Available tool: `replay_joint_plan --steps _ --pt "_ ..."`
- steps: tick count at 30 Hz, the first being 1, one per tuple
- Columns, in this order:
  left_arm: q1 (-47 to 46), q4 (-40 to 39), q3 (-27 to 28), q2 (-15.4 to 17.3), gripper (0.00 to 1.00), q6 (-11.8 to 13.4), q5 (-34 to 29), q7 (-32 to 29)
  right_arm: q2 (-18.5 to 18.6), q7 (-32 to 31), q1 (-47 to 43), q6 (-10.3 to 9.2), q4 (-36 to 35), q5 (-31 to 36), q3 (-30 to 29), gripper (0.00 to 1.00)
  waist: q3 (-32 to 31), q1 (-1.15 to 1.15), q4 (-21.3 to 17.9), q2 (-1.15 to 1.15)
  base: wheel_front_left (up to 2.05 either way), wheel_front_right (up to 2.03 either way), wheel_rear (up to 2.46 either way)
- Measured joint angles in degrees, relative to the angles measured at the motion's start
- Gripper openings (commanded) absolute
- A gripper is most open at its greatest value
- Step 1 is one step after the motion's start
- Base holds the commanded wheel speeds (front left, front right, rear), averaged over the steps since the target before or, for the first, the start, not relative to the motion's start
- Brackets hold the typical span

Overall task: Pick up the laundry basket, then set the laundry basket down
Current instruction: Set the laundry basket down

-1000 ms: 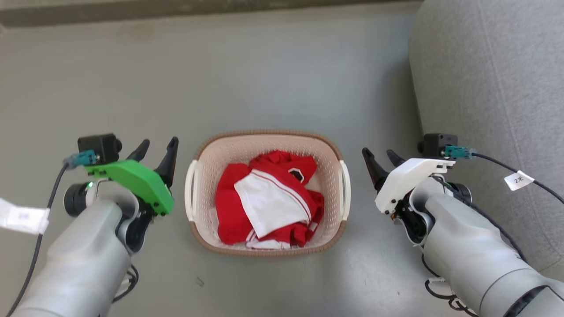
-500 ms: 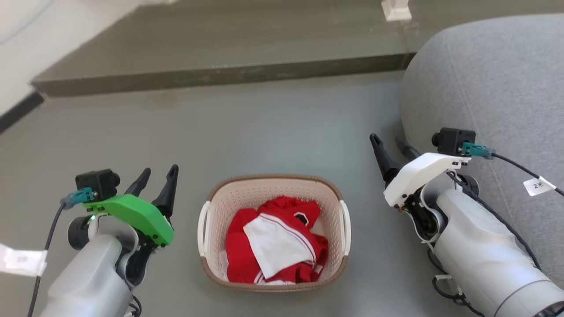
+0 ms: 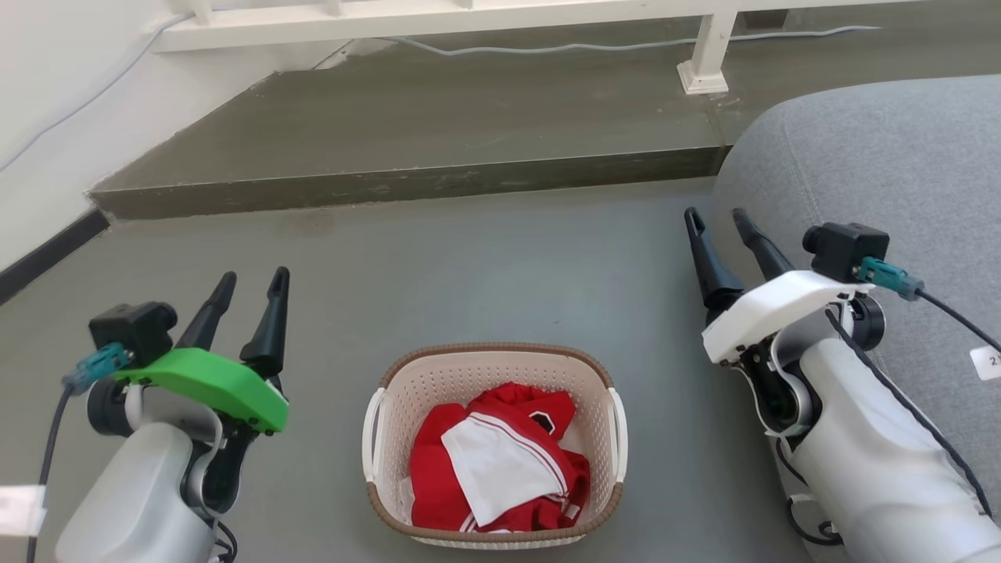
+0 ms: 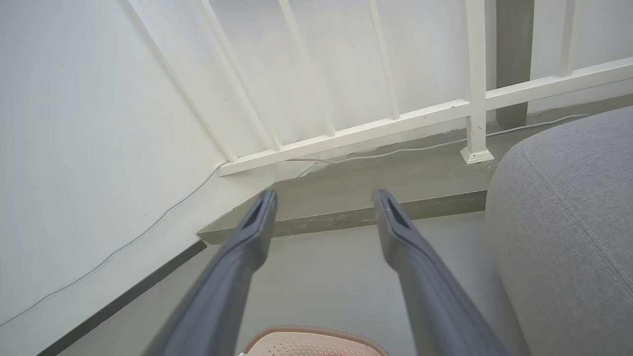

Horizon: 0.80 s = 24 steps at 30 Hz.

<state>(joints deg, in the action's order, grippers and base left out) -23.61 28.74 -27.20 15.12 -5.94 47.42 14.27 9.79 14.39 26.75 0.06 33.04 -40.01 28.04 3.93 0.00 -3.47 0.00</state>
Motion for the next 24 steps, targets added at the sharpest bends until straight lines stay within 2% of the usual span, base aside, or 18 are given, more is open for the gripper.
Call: replay_joint_plan --steps 8,15,24 --pt "5.1 -6.2 4.9 -0.3 1.00 0.9 -5.3 0.0 0.3 0.0 -4.4 -2.66 -8.7 6.7 -4.4 1.00 -0.2 0.00 0.3 0.00 0.00 0.00 0.00" --pt "9.3 -11.2 8.9 -1.9 1.00 1.0 -9.5 0.2 -0.8 0.0 -10.0 -3.68 -13.3 10.3 -6.7 1.00 0.1 0.00 0.2 0.00 0.00 0.00 0.00" --pt "13.5 -14.6 11.7 -4.0 1.00 1.0 -13.4 0.2 -1.8 0.1 -13.6 -3.71 -17.0 13.5 -9.3 1.00 0.3 0.00 -0.1 0.00 0.00 0.00 0.00"
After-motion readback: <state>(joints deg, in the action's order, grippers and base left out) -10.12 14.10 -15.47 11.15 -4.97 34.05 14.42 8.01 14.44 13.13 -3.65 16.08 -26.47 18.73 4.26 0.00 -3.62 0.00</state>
